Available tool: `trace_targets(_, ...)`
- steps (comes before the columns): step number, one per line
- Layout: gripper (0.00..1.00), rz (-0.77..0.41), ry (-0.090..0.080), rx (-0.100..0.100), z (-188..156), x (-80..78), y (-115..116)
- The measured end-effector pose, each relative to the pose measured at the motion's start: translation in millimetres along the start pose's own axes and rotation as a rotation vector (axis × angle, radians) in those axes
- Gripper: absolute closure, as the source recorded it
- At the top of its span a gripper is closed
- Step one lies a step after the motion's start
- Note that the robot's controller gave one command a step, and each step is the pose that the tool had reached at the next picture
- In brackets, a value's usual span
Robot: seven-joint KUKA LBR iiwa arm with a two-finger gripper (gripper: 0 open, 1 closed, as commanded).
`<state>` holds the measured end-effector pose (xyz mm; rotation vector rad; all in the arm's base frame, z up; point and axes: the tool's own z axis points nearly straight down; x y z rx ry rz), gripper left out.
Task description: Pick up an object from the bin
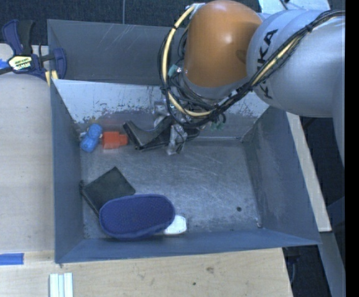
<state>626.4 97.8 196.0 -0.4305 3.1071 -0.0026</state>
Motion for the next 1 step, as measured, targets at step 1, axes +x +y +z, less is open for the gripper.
trace_targets(1, 1.00, -0.084, 0.000, 0.001, -79.5, 5.7, -27.2)
